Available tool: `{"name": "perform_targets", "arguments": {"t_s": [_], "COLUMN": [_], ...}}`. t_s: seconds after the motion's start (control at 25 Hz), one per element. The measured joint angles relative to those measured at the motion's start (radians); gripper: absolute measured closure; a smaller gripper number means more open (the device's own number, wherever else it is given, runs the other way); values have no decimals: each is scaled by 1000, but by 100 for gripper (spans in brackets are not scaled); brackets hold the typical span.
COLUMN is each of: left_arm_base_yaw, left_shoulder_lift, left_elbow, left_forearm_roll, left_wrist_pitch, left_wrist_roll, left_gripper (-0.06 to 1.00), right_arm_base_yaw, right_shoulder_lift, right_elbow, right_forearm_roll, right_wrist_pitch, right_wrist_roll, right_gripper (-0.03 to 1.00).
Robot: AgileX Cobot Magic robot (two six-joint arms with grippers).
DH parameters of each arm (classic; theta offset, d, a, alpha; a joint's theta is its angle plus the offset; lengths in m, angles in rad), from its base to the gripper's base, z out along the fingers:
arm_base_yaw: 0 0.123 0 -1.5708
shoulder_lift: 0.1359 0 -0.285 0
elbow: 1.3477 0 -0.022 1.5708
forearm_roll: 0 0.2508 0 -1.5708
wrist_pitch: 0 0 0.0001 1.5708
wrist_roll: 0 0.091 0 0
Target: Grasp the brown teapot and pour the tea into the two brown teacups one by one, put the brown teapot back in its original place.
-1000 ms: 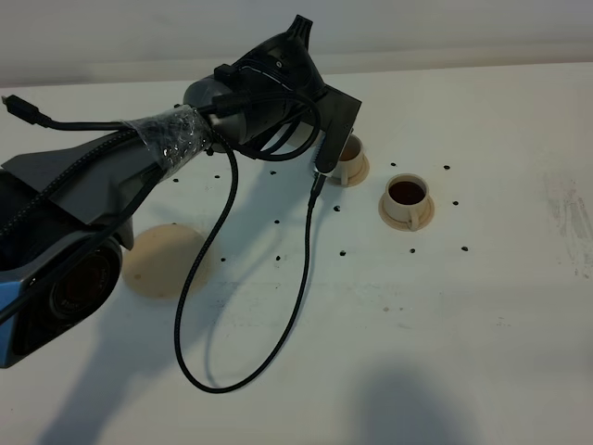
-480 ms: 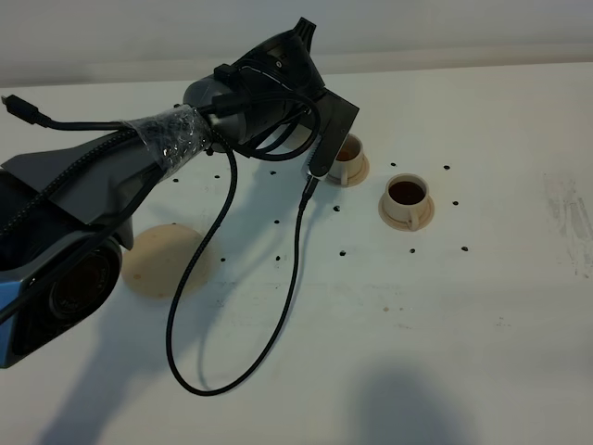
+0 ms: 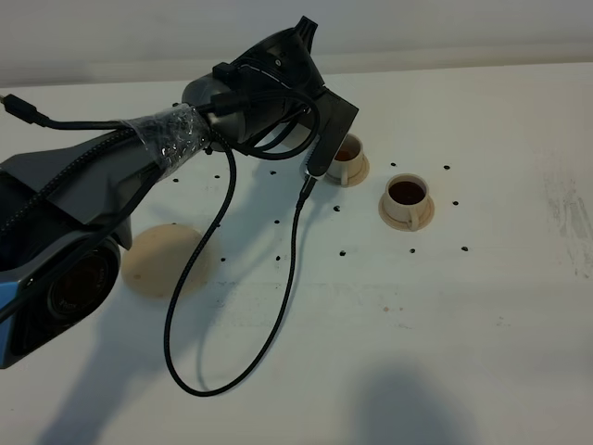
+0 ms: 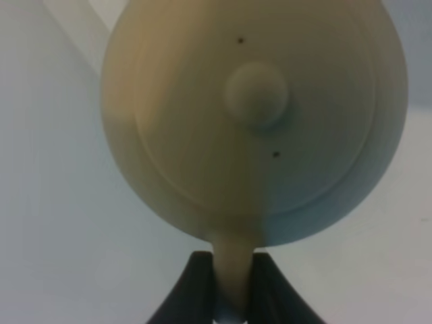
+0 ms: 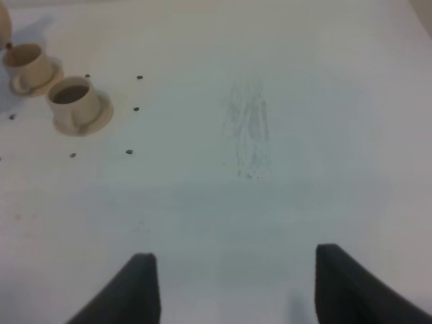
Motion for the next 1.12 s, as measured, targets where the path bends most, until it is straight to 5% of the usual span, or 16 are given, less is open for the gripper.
{"name": "perform_targets", "arguments": {"t_s": [1.12], "left_arm_base_yaw": [0], "left_shoulder_lift": [0], "left_elbow": [0], "left_forearm_roll": [22], "left_wrist_pitch": [-30], "left_wrist_roll": [-1], "left_gripper": [94], "right_arm_base_yaw": [0], "right_shoulder_lift": [0], "right_elbow": [0], "right_forearm_roll": [0], "right_wrist_pitch": [0], "right_wrist_roll": [0], "right_gripper": [48]}}
